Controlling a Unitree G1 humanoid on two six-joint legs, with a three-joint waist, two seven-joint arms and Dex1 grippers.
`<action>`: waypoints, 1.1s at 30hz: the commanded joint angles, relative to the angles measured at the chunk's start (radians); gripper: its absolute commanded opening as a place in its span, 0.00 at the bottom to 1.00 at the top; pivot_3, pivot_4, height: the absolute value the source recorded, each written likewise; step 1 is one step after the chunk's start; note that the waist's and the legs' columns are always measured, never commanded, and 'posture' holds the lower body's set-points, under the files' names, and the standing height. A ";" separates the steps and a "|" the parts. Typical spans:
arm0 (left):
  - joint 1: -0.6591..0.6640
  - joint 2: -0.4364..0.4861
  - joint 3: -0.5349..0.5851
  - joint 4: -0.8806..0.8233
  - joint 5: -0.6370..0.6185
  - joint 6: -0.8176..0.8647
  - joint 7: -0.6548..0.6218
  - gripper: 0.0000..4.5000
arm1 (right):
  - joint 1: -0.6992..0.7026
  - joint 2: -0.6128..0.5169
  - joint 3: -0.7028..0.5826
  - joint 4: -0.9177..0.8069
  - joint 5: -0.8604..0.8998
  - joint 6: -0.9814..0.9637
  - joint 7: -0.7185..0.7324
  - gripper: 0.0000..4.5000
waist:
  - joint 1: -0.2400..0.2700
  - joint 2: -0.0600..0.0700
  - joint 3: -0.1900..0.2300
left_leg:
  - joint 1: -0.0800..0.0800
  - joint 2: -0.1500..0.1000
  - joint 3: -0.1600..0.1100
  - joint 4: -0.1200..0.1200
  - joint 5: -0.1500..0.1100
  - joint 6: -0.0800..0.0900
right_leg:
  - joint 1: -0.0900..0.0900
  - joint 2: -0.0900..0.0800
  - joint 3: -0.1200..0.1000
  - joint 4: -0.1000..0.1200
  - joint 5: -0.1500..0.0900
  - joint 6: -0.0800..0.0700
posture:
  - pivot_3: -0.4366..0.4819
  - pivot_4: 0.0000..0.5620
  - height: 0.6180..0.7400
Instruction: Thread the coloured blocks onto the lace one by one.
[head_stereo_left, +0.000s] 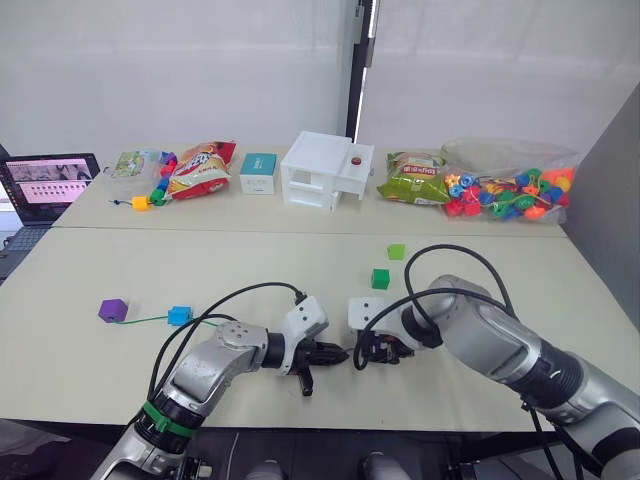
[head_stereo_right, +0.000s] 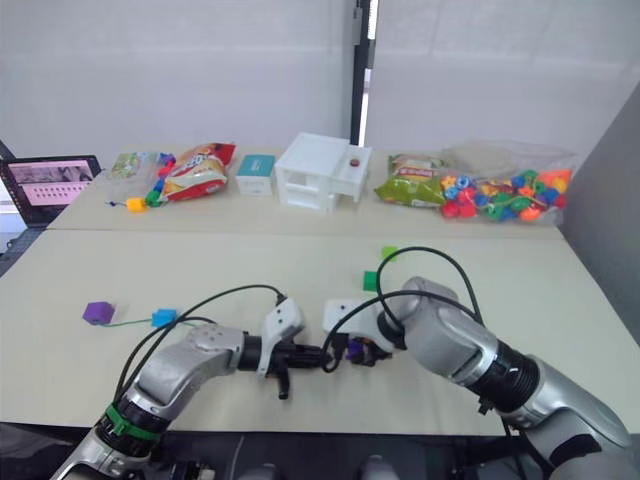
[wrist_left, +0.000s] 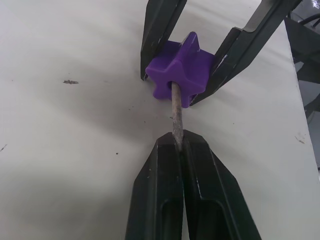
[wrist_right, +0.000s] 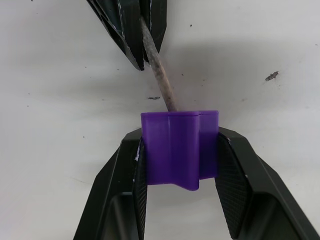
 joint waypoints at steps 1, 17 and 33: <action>-0.038 -0.069 -0.061 -0.022 -0.008 -0.047 -0.033 0.00 | 0.056 0.032 0.057 0.022 0.017 -0.009 -0.027 0.30 | 0.000 0.000 -0.001 | 0.001 0.000 0.000 0.000 0.000 0.000 | 0.001 0.000 -0.001 -0.002 0.000 0.000 | 0.48 0.27 1.00; -0.078 -0.090 -0.049 -0.019 0.055 -0.063 -0.042 0.00 | 0.119 0.040 -0.010 0.047 0.014 -0.129 -0.030 0.30 | -0.001 -0.001 -0.003 | 0.013 0.001 0.000 -0.002 0.000 0.000 | 0.016 0.000 -0.001 -0.009 -0.001 0.002 | 0.48 0.27 1.00; -0.122 -0.079 -0.068 0.042 0.086 -0.107 -0.113 0.00 | 0.124 0.054 -0.033 0.040 0.020 -0.190 -0.011 0.30 | -0.004 -0.001 -0.003 | 0.013 0.001 -0.001 -0.003 0.000 0.000 | 0.016 0.000 -0.001 -0.009 -0.001 0.002 | 0.48 0.27 1.00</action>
